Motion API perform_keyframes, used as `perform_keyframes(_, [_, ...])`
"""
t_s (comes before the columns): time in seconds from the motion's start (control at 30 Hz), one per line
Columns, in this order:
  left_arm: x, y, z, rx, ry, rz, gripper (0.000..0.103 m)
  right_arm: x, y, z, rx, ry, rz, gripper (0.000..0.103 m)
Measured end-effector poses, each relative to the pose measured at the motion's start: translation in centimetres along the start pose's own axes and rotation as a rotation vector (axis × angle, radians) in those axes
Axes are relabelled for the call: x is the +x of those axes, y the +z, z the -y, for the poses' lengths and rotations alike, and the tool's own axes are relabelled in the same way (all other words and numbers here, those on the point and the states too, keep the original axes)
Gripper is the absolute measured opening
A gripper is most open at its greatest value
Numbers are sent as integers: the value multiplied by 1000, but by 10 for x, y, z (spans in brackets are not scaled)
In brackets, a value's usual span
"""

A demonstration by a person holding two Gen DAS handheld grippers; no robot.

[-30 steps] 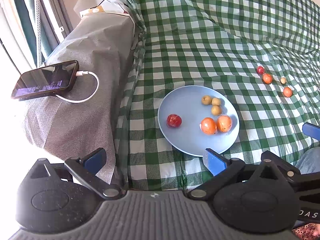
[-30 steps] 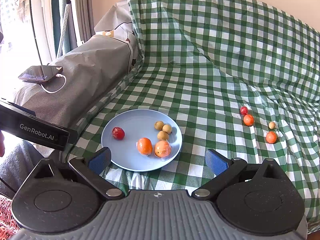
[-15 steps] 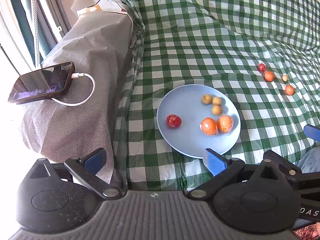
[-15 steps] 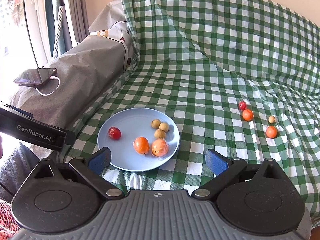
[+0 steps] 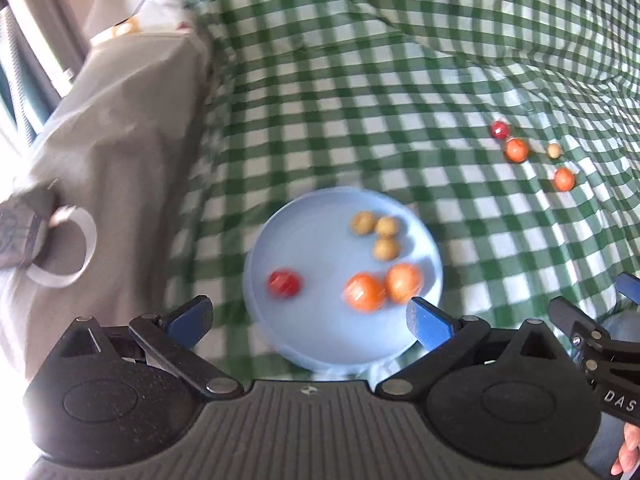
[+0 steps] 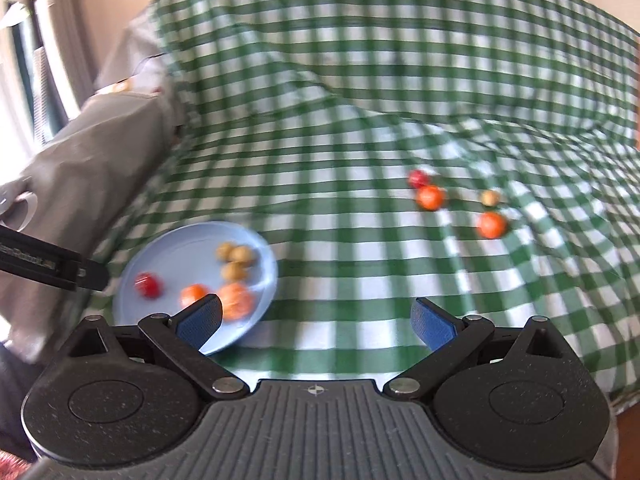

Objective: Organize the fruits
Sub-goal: 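Move both open grippers toward the remaining fruits, then grasp a yellow fruit with the right gripper while the left gripper grasps an orange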

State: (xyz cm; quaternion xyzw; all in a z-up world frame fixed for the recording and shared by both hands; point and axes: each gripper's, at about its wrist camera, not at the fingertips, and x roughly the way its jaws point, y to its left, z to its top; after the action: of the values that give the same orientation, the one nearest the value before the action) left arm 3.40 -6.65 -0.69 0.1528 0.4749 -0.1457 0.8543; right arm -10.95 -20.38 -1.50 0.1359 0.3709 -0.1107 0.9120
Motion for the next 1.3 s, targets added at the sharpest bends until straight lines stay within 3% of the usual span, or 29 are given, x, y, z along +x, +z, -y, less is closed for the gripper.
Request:
perform_keyframes(0.13, [21,39,39,41,-29,20,103,21,12,47,56,-84,24,100])
perform_keyframes(0.3, [61,92,98,65,-123,32,103,66,28,112,100,-178,32,100])
perform_keyframes(0.63, [168,176,223,160,-190,19,103,180,74,213,58,-218,48,98])
perform_keyframes(0.77, [210,183,251,216,-221,-33,103,225,93,240,-9,-161,18,90])
perform_keyframes(0.9, [236,182,265,234,-236,-55,102,258,98,255,-66,-69,-22,65])
perform_keyframes(0.97, [239,182,268,230,-244,-34,89,270,97,255,-95,-52,-47,61])
perform_keyframes(1.0, [239,183,269,237,-285,-39,53,271,95,253,-118,-52,-24,51])
perform_keyframes(1.03, [238,184,270,249,-328,-59,38,270,94,249,-135,-38,-15,42])
perform_keyframes(1.07, [234,184,270,252,-323,-52,38,269,94,247,-138,-28,-10,28])
perform_keyframes(1.17, [217,181,265,260,-332,-22,38,262,95,239,-148,-93,-8,28])
perform_keyframes(1.3, [175,169,237,234,-311,25,38,227,103,241,-65,-173,70,28])
